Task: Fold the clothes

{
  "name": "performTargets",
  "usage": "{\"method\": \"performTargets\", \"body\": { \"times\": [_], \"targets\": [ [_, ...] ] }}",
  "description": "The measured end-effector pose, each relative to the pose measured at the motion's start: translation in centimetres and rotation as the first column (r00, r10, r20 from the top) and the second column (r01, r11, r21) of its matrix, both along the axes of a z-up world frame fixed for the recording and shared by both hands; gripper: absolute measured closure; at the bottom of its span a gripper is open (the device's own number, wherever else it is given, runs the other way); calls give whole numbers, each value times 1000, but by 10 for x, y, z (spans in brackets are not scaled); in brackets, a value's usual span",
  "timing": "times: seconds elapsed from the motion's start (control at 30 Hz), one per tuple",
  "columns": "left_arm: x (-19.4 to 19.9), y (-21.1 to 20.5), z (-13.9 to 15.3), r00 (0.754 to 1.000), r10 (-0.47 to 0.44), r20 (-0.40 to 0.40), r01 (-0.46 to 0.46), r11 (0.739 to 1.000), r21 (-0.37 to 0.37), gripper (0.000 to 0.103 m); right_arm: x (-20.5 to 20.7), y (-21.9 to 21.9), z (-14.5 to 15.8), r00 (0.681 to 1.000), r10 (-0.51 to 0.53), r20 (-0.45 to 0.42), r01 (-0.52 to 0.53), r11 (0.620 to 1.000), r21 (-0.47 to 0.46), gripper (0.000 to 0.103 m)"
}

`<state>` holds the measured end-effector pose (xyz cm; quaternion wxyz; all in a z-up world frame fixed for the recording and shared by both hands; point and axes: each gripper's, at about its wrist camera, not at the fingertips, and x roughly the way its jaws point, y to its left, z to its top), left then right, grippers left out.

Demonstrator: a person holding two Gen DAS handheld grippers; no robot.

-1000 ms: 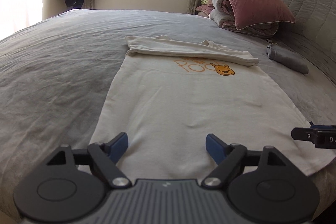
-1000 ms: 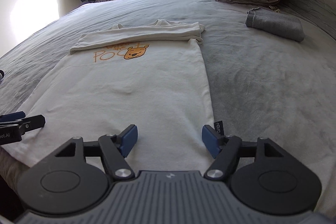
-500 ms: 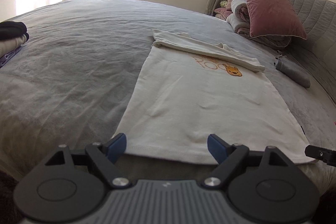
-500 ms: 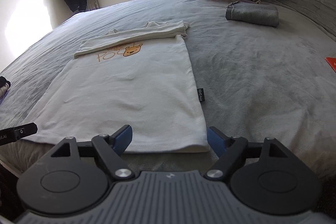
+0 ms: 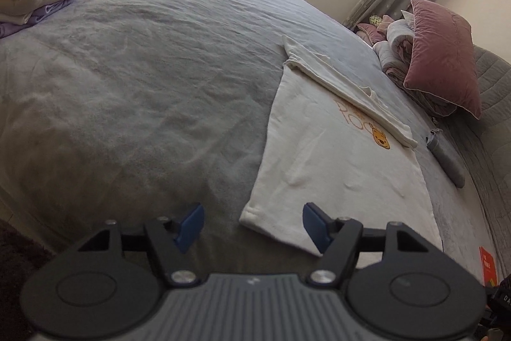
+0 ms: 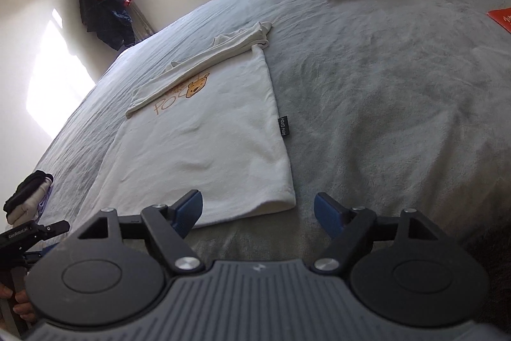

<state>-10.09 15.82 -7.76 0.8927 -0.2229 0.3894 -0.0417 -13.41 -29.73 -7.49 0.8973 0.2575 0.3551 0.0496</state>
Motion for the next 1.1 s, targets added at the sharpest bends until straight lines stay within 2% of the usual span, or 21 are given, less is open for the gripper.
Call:
{"method": "performTargets", "body": {
  "times": [0.1,0.13,0.2,0.4,0.53,0.67,0.77,0.93,1.1],
  "targets": [
    [8,8,-2,998,-55,-26,54,998,-44,36,5,-14,-9,999,16,-30,-11,990,141,36],
    [11,11,-2,997,-74,-34,71,996,-60,36,7,-18,-12,999,22,-44,-14,985,174,42],
    [16,16,-3,993,-111,-49,106,990,-90,38,11,-21,-17,998,31,-62,-18,979,203,46],
    [31,30,-6,972,-215,-93,198,966,-166,46,27,-35,-18,989,85,-122,-44,952,302,48],
    [38,37,-8,955,-267,-129,237,950,-204,51,36,-44,-16,977,129,-171,-66,941,331,49],
    [47,44,-10,941,-284,-184,234,939,-253,57,38,-48,-13,967,151,-208,-73,938,340,53],
    [58,44,-7,928,-304,-216,247,935,-254,59,42,-49,-9,961,166,-223,-90,944,316,54],
    [75,34,-8,920,-328,-212,267,925,-272,61,58,-50,-16,961,169,-220,-86,936,341,54],
    [82,20,-14,889,-389,-241,315,903,-293,71,64,-49,-20,949,216,-229,-128,930,345,63]
  ]
}}
